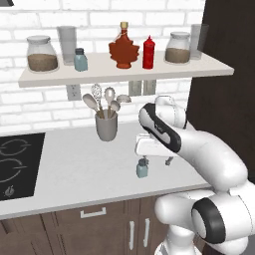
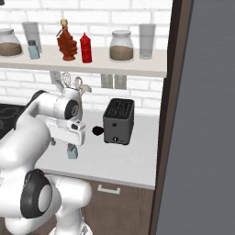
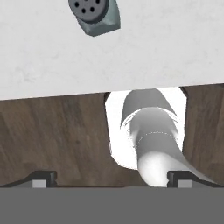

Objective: Put the shaker and condiment bottle from the counter next to their counterparts in the cabinet.

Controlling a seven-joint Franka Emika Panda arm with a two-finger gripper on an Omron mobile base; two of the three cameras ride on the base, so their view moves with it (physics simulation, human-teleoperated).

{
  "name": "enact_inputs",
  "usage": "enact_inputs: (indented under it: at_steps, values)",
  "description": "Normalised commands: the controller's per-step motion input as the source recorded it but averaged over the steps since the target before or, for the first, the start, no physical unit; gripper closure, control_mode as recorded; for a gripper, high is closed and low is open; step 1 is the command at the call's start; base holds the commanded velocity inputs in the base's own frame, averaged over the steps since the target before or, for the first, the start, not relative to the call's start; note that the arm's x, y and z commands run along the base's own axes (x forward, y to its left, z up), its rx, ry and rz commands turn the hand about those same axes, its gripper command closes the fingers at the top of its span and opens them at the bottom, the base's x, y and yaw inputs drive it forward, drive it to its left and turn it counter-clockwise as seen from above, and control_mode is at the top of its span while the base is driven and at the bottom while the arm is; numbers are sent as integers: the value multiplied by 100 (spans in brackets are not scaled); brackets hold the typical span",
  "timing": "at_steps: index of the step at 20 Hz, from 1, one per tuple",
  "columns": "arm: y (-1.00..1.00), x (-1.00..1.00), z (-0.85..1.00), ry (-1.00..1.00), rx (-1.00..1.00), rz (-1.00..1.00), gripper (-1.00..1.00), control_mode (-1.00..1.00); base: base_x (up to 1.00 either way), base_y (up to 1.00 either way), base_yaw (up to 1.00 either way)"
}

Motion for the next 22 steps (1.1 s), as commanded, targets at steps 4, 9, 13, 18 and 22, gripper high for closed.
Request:
enact_inputs:
  at_steps: [4,9,13,18,22]
  values:
    - [1,29,-3,0,0,0,-100,-100,0,0,0]
    - [3,40,-9,0,0,0,-100,-100,0,0,0]
    - [14,14,-15,0,0,0,-100,-100,0,0,0]
    - [8,27,-21,0,0,0,-100,-100,0,0,0]
    - [0,34,-22,0,0,0,-100,-100,0,0,0]
